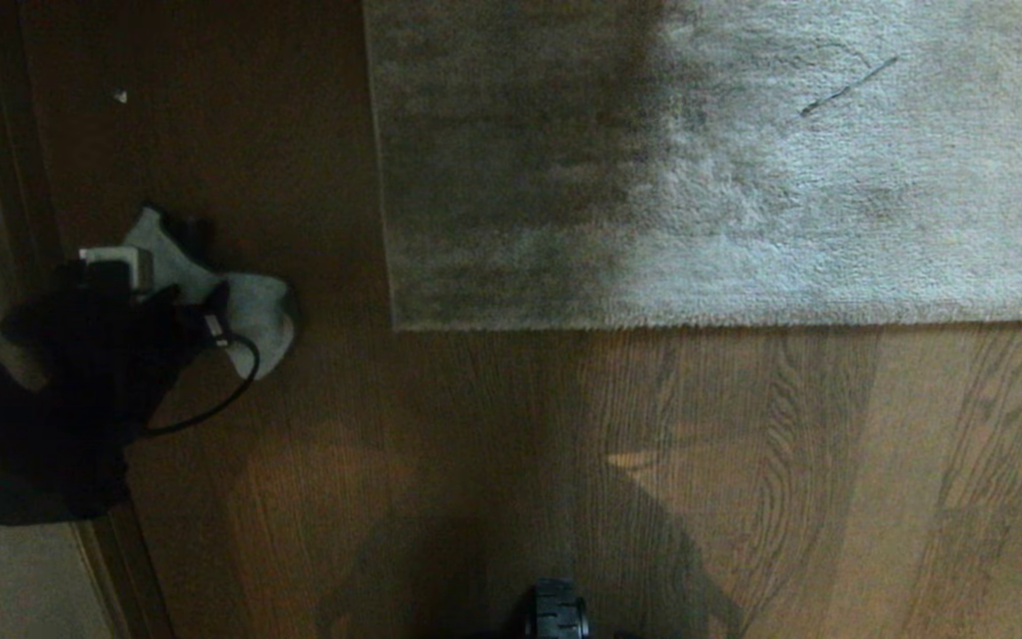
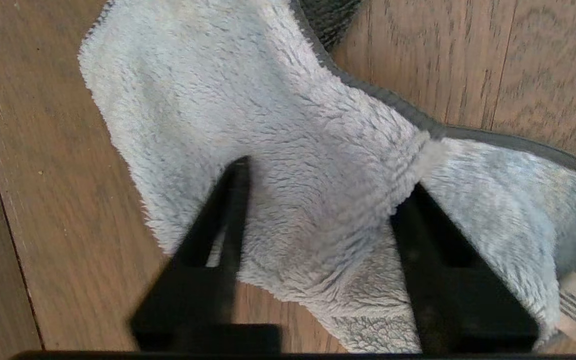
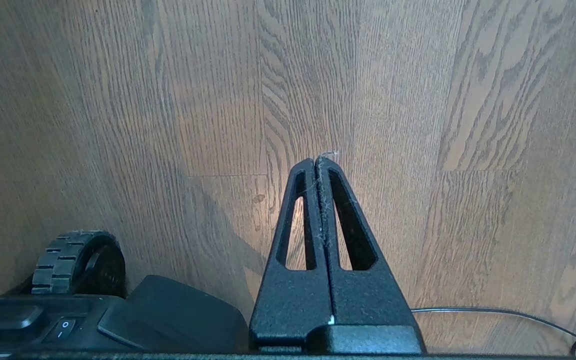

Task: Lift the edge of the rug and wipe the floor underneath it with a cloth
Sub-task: Pick up the rag

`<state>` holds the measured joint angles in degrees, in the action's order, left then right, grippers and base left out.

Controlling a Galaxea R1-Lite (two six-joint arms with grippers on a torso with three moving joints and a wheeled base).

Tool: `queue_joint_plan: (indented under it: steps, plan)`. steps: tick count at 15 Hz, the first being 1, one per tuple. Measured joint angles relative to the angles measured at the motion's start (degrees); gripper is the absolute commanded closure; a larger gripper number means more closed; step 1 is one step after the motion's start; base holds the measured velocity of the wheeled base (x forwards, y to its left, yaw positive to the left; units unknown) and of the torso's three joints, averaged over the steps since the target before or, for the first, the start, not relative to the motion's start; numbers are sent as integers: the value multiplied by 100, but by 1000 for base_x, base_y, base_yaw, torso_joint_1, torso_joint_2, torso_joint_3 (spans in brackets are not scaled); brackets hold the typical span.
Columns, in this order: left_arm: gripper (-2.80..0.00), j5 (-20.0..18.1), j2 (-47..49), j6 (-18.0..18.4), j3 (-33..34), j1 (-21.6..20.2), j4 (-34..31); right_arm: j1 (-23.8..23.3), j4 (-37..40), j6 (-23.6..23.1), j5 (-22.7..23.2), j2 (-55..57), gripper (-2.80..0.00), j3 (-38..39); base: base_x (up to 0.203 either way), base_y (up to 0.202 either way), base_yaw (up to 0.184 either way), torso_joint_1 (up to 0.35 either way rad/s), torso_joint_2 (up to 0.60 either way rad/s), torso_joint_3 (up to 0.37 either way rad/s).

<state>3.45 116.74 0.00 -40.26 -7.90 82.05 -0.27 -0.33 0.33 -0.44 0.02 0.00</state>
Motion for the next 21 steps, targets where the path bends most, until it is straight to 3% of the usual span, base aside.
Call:
queue_joint_plan:
  steps: [11,21]
  plan:
    - [0,12,-80,0,90,-9,84,0,0,0,1,0,0,0,0,0,0,0,0,0]
    - [0,-23,-543,-13,769,82,312,0,0,0,0,0,0,0,0,0,0,0,0,0]
